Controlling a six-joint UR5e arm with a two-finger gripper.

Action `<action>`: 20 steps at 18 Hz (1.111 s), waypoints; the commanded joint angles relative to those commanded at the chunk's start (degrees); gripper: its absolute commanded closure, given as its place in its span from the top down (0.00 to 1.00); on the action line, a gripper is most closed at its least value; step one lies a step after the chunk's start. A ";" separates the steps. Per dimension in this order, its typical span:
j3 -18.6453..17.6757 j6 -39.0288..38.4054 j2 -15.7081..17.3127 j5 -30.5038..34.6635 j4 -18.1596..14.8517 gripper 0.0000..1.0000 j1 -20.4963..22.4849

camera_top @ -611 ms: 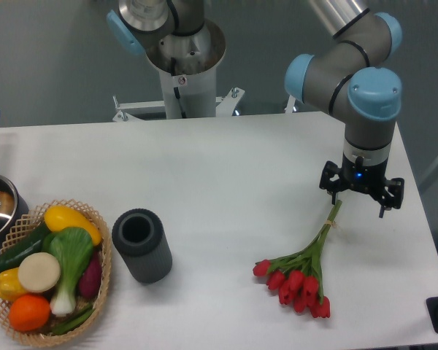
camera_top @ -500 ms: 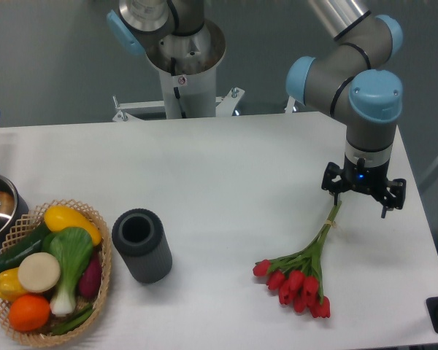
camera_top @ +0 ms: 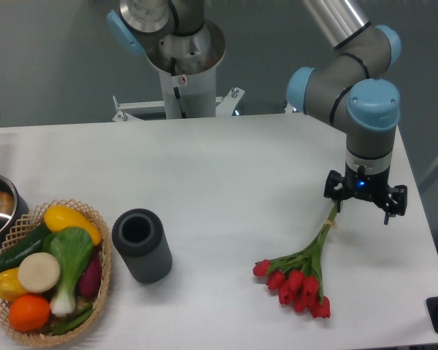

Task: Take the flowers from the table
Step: 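Lower the open gripper onto the green tulip stems, then close the gripper around the tulip stems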

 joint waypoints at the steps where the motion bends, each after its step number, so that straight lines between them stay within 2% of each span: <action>1: 0.00 0.08 -0.09 0.09 -0.09 1.00 -0.09; 3: 0.26 -0.10 -0.61 0.09 -0.09 1.00 -0.96; 9: 1.23 -0.36 -4.92 0.26 0.09 1.00 -6.23; 13: 2.72 -1.32 -7.99 0.26 0.09 1.00 -7.64; 17: 3.51 -4.66 -9.58 0.18 0.09 1.00 -9.22; 20: 4.65 -4.32 -10.54 0.00 0.09 1.00 -9.32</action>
